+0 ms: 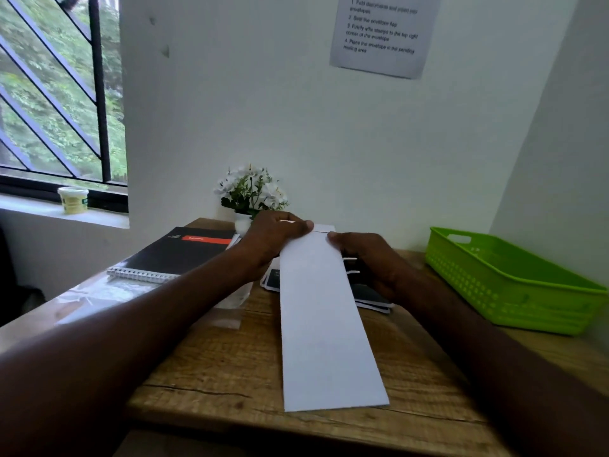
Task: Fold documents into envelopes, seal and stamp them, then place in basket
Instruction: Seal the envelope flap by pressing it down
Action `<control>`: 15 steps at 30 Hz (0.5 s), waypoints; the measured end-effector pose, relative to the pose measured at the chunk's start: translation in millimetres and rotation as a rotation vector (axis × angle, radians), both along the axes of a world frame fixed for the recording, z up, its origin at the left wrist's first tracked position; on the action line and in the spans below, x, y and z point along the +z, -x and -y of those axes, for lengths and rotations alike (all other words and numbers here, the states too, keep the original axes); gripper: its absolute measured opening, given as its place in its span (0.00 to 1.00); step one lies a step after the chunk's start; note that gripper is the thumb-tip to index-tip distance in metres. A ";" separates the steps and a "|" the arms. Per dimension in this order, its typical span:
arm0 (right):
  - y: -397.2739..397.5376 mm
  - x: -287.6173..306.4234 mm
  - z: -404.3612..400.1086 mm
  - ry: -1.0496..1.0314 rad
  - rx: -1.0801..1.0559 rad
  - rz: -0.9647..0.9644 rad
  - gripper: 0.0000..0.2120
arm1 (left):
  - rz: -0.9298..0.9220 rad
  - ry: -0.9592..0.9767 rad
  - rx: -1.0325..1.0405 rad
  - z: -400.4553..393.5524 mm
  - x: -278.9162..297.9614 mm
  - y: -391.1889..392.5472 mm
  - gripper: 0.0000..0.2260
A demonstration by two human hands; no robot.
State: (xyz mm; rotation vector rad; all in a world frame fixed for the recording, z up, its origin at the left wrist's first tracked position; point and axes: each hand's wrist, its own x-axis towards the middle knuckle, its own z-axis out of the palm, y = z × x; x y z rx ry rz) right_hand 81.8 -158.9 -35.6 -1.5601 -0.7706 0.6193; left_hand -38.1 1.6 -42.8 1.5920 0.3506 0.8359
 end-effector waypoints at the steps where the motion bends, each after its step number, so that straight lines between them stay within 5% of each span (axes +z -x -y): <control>1: 3.9 2.1 1.3 0.048 0.019 -0.016 0.17 | 0.018 0.019 0.012 -1.6 -0.2 0.6 0.10; 10: 42.3 27.4 29.9 0.073 0.125 0.069 0.18 | 0.105 0.082 0.039 -7.5 16.4 12.3 0.06; 15: 48.6 65.5 65.7 0.055 -0.049 0.526 0.10 | 0.170 -0.028 0.017 0.1 32.3 28.2 0.04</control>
